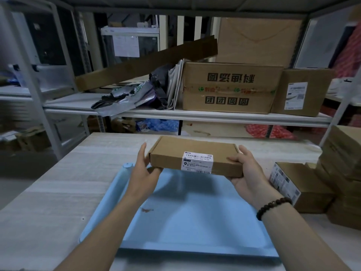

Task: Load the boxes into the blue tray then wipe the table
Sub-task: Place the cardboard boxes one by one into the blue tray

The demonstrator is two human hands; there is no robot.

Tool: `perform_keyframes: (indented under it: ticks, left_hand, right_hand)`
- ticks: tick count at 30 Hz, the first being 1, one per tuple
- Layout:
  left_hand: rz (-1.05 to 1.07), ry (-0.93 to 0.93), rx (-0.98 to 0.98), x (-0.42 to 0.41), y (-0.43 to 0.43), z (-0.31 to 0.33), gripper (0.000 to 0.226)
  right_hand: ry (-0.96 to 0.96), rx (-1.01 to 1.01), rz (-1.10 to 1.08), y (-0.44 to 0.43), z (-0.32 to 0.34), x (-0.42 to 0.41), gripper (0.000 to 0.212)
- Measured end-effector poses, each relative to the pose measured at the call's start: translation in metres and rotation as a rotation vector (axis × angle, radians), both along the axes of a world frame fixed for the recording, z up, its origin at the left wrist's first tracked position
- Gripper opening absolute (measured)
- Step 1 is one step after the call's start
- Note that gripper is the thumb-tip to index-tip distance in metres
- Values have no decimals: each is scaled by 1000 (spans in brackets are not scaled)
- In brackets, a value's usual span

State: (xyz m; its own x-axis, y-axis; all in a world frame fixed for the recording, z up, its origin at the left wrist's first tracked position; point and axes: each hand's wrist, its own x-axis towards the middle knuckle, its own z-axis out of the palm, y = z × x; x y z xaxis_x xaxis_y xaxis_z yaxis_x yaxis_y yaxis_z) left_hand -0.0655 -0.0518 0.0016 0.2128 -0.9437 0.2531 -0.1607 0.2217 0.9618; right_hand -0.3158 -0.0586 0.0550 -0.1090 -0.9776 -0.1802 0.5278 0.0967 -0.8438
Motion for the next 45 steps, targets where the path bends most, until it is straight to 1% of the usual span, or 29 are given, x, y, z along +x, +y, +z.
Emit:
perform_keyframes:
  ticks: [1,3,4,6,8,9,10,12,15,17,19,21,23,25,27,29,31,33,35,37,39,41,44,45]
  left_hand:
    - [-35,75,37,-2,1,0,80]
    - [-152,261,118,-3,1,2,76]
    - [-214,357,162,-4,1,4,76]
    - [-273,519,209,-9,2,9,70]
    - [-232,620,198,-15,0,11,60]
    - [-197,654,183,-17,-1,11,58]
    - [-167,674,169,-18,-3,11,57]
    - [-125,705,144,-17,-4,13,60]
    - [-112,691,110,-14,-1,15,70]
    - [-142,670,110,-12,0,15,84]
    - [-173,683,127,-9,0,14,97]
    - [-201,691,142,-10,1,14,102]
    - [-229,669,170,-14,2,16,98]
    - [-260,650,205,-19,2,15,87]
    - [-264,656,213,-27,1,15,69]
    - [-216,671,210,-33,1,17,50]
    - [-175,729,188,-34,-1,20,38]
    - [-142,761,186,-31,-2,23,35]
    - [-138,768,219,-25,0,24,36]
    - [-204,733,271,-19,4,25,31]
    - [-295,688,287,-12,7,23,22]
    - [-308,662,280,-8,7,23,20]
    - [-299,609,264,-7,6,23,27]
    - [-292,577,271,-7,6,23,30]
  right_hand:
    - [-22,5,-25,0,-2,1,64]
    - [-36,21,-29,1,-7,6,66]
    - [-45,32,-20,1,-10,9,63]
    - [-64,43,24,4,-14,16,46]
    - [-30,45,114,9,-15,22,28]
    - [4,50,164,12,-16,24,22]
    - [31,58,199,13,-16,25,21]
    - [42,75,221,14,-15,27,25]
    - [-51,124,207,17,-9,27,23]
    - [-104,165,217,19,-6,26,24]
    - [-122,192,238,20,-7,26,24]
    - [-126,189,241,20,-9,29,26]
    - [-99,162,224,20,-12,33,26]
    - [-55,127,231,20,-13,39,23]
    - [1,85,265,20,-14,45,26]
    - [69,32,284,20,-15,49,31]
    - [126,-29,288,22,-14,51,30]
    - [133,-62,289,24,-12,50,31]
    - [94,-45,242,22,-11,45,44]
    - [69,-8,188,20,-11,40,53]
    - [89,22,193,18,-10,36,54]
    - [140,65,234,17,-8,33,55]
    - [275,107,329,15,-2,34,58]
    - [333,98,371,16,1,36,54]
